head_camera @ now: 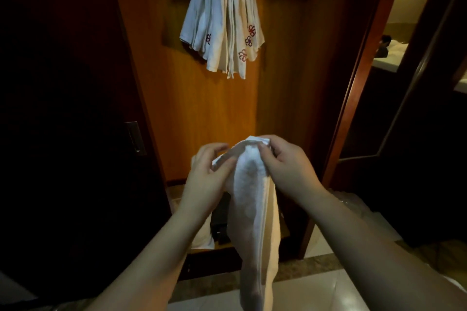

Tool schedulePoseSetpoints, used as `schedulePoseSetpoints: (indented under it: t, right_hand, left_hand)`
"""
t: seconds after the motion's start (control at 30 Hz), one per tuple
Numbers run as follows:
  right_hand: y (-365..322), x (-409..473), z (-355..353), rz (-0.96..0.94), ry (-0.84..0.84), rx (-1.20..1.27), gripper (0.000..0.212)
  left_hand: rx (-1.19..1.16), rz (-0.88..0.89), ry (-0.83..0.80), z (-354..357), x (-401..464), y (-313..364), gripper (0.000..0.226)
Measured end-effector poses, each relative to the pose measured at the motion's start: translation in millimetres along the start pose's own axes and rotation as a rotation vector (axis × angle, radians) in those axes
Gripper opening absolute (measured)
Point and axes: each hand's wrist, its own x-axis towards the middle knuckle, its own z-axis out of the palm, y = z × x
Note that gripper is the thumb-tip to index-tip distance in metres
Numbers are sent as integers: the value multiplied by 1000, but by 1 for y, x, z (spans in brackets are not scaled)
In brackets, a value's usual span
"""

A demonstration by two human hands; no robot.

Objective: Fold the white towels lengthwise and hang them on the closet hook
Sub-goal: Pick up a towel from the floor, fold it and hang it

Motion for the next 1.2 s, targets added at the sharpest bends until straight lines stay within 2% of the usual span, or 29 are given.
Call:
schedulePoseSetpoints:
  t: [0.07,0.1,0.13,0.2,0.27,0.4,0.5,0.67,0.7,0.73,0.8,0.9,0.97,1.03,1.07,1.13,1.2]
  right_hand:
    - [-2,8,-8,-12,-1,-22,22]
    - [-3,11,-12,-22,-10,-34,21]
    - [-3,14,-18,-35,-9,-46,18]
    - [-1,19,-33,-59,14,-68,15]
    - [4,24,-49,-72,-9,-114,17]
    - [18,26,-68,-24,-129,-197,16]
    - [24,26,-74,10,-155,-191,19]
    - [23,26,-71,12,-160,-153,17]
    - [21,26,-69,12,-154,-132,16]
    - [20,25,-66,13,-149,-112,16]
    - [19,26,-60,12,-148,-93,15]
    - [17,27,-51,10,-137,-95,16]
    - [18,29,-46,14,-125,-91,18]
    - [19,30,-45,23,-98,-66,19]
    - [20,31,-45,33,-78,-36,20]
    - [22,32,-45,43,-45,27,22]
    - [22,32,-43,31,-17,70,22]
  left_hand:
    - [169,-7,-64,-4,11,-6,46]
    - [275,-38,-135,-8,19,-10,50]
    - [416,-50,-218,-14,26,-13,48]
    - [748,-44,-376,-27,38,-18,26]
    - [928,11,-434,-43,44,-18,5]
    - [974,359,-265,-77,58,-11,9]
    - [918,326,-202,-91,63,8,13]
    - [662,175,2,-82,57,31,58]
    - [697,161,23,-80,56,34,60]
    - [770,167,31,-78,54,37,55]
    - [991,191,20,-77,54,41,18]
    - [1204,163,18,-77,52,44,22]
    - [1282,191,23,-80,54,43,15]
    - [1210,162,-68,-87,60,39,15]
    - [1061,111,-150,-91,62,37,16]
    - [531,-30,-290,-100,63,30,17]
    - [112,-92,-310,-105,58,22,18]
